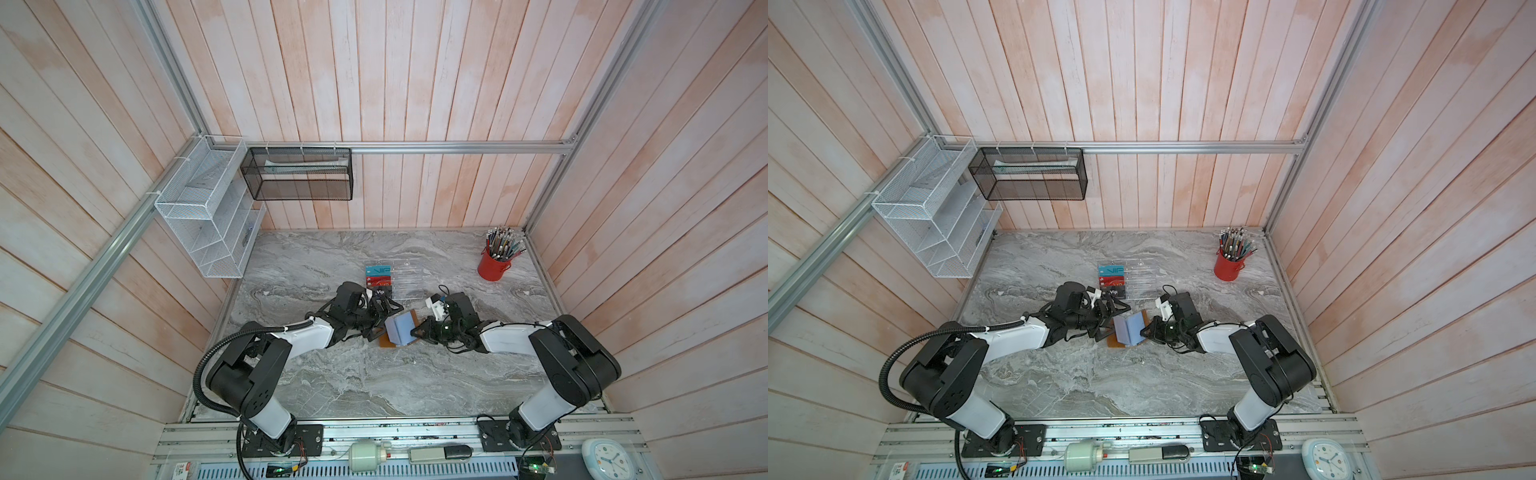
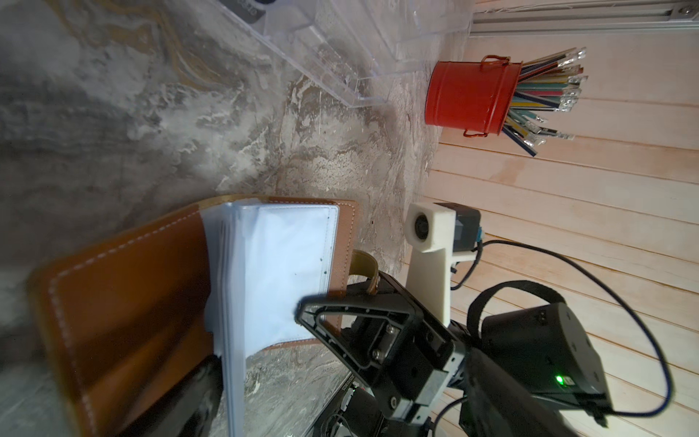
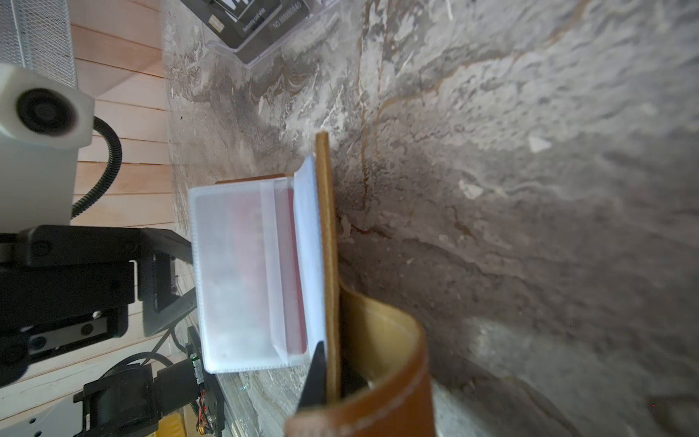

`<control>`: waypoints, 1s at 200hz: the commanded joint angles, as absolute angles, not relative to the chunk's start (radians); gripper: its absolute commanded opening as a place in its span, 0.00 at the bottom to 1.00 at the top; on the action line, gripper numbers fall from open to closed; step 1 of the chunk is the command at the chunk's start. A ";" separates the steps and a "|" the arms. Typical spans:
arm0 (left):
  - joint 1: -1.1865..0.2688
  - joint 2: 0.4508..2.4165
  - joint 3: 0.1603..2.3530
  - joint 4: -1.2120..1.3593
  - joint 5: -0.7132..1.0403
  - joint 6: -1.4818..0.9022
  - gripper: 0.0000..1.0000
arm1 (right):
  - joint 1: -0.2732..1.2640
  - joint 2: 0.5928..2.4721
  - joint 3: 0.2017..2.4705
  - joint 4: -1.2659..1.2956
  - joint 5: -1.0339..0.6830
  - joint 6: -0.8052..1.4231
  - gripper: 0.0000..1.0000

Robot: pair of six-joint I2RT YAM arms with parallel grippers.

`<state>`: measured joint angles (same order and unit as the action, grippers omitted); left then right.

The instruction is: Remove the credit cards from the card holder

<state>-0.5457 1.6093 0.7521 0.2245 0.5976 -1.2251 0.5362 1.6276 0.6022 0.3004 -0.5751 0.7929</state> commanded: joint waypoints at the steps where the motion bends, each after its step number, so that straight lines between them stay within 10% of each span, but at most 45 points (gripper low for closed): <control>1: -0.554 1.570 0.765 0.227 0.605 -1.232 1.00 | 0.544 1.644 0.605 0.313 -0.584 0.799 0.00; 200: -0.584 1.596 0.770 0.265 0.597 -1.265 1.00 | 0.544 1.647 0.568 0.401 -0.624 0.843 0.00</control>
<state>-0.5743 1.5700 0.7513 0.2283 0.5972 -1.2469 0.5381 1.6348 0.5968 0.3393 -0.5884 0.8120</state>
